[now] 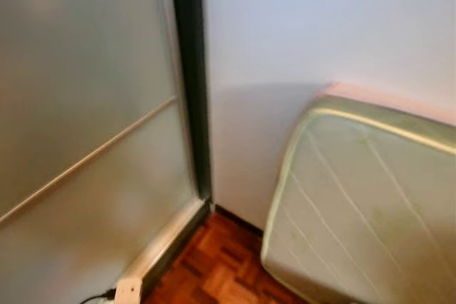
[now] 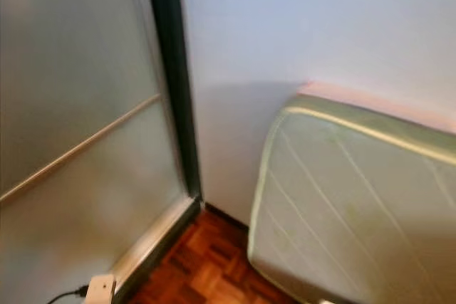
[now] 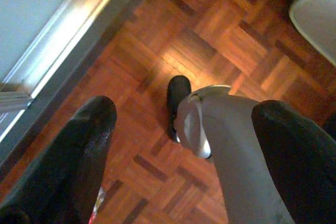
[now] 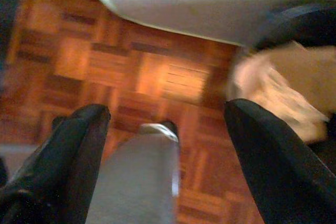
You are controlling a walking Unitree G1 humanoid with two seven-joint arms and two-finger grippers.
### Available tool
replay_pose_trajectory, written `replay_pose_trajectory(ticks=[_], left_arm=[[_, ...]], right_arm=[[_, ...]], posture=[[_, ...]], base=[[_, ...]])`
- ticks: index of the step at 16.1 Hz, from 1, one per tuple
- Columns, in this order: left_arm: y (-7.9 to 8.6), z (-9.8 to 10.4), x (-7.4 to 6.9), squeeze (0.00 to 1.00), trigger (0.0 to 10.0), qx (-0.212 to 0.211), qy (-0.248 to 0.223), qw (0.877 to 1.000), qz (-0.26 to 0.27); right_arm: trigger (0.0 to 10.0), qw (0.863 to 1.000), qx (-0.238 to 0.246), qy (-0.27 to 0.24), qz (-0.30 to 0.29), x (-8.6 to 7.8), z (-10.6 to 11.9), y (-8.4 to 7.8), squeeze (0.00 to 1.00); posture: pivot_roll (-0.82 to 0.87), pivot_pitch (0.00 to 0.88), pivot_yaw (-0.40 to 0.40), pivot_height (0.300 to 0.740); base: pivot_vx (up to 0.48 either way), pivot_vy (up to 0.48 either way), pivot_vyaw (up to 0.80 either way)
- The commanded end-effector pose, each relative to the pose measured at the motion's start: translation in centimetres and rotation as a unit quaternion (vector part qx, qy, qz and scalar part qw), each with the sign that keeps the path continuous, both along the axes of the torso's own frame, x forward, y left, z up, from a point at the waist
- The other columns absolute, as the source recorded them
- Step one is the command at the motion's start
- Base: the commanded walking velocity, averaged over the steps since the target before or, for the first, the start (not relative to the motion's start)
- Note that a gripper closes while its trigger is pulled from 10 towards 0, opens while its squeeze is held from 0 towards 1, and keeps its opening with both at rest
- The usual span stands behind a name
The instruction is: Clean up the room
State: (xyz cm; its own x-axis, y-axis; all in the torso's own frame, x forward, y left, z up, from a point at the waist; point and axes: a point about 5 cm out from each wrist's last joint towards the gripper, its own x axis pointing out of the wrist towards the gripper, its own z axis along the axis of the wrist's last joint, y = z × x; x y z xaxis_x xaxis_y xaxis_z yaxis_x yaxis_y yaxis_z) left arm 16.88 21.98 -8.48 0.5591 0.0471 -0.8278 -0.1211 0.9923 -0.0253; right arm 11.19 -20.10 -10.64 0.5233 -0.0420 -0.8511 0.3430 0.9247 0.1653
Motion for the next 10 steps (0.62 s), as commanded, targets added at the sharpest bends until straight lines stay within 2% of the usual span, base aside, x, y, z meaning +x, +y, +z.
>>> replay_pose_trajectory(ticks=[1, 7, 9, 10], left_arm=[[0.5, 0.0, -0.2, 0.00, 10.0, 0.005, 0.003, 1.000, 0.003], [0.9, 0.5, 0.8, 0.00, 10.0, 0.006, -0.007, 1.000, 0.004], [0.8, 0.4, 0.6, 0.00, 10.0, 0.005, -0.006, 1.000, 0.004], [0.7, 0.2, 0.0, 0.00, 10.0, 0.003, -0.002, 1.000, 0.003]], right_arm=[[10.0, 1.000, 0.009, -0.003, 0.002, 0.3, 0.0, 0.8, 0.00], [10.0, 1.000, 0.005, -0.003, 0.000, 0.3, 0.0, 0.8, 0.00], [10.0, 1.000, 0.005, -0.004, -0.002, 0.3, 0.0, 0.8, 0.00], [10.0, 1.000, 0.005, -0.004, -0.002, 0.3, 0.0, 0.8, 0.00]], posture=[[0.02, 0.000, -0.046, 0.740], [0.01, 0.000, -0.046, 0.740], [0.01, 0.000, -0.046, 0.740], [0.01, 0.000, -0.046, 0.740]], base=[[-0.352, 0.000, 0.00], [-0.324, 0.000, 0.00], [-0.253, 0.000, 0.00], [-0.255, 0.000, 0.00]])
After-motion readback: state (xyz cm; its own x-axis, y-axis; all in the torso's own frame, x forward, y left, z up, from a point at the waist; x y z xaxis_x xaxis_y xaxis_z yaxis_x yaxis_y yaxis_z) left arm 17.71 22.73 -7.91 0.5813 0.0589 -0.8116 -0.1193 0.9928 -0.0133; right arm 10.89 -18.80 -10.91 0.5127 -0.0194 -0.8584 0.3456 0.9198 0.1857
